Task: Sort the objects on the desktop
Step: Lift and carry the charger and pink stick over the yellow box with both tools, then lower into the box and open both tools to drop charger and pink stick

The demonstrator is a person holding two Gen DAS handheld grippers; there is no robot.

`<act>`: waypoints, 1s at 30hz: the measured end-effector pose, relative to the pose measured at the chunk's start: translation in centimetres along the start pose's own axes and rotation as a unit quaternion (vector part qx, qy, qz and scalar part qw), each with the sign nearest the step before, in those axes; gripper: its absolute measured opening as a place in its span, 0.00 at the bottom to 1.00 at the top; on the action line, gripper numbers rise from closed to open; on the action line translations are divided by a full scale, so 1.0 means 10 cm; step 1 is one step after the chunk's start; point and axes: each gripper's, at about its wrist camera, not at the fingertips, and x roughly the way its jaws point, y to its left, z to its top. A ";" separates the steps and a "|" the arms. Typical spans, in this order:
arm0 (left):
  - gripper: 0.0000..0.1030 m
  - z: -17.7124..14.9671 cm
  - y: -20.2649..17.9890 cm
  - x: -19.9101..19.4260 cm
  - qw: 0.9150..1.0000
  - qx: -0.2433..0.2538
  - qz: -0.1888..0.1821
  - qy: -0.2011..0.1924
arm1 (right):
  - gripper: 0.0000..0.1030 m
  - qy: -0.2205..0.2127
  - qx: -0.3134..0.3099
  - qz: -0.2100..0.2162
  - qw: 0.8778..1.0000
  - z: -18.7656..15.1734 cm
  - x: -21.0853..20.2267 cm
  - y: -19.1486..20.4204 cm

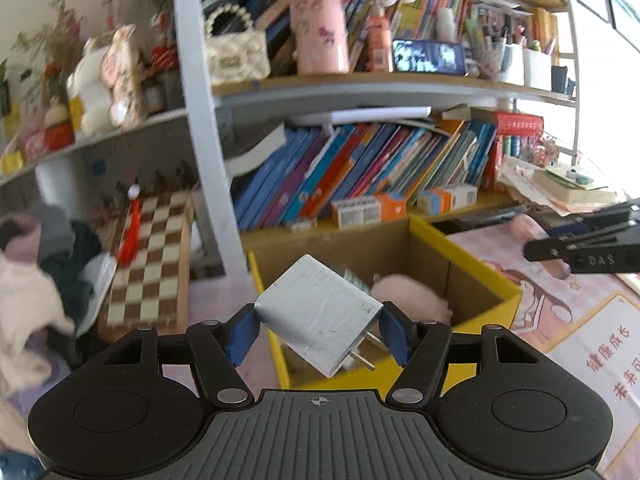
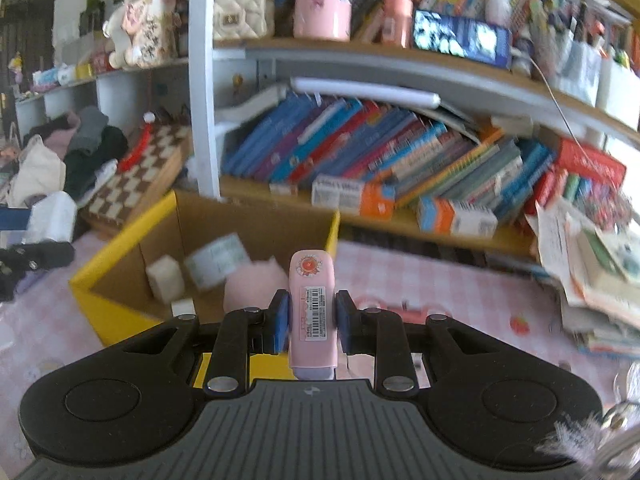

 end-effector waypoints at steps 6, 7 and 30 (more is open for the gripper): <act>0.63 0.13 -0.10 0.22 1.000 0.024 -0.006 -0.004 | 0.23 -0.018 -0.028 0.019 0.999 0.29 0.18 0.04; 0.63 0.15 -0.12 0.26 1.000 0.025 -0.008 -0.002 | 0.23 -0.019 -0.031 0.022 0.999 0.32 0.22 0.05; 0.63 0.02 -0.29 1.27 0.988 0.017 -0.071 0.134 | 0.23 0.092 -0.113 0.066 0.987 0.51 1.61 0.31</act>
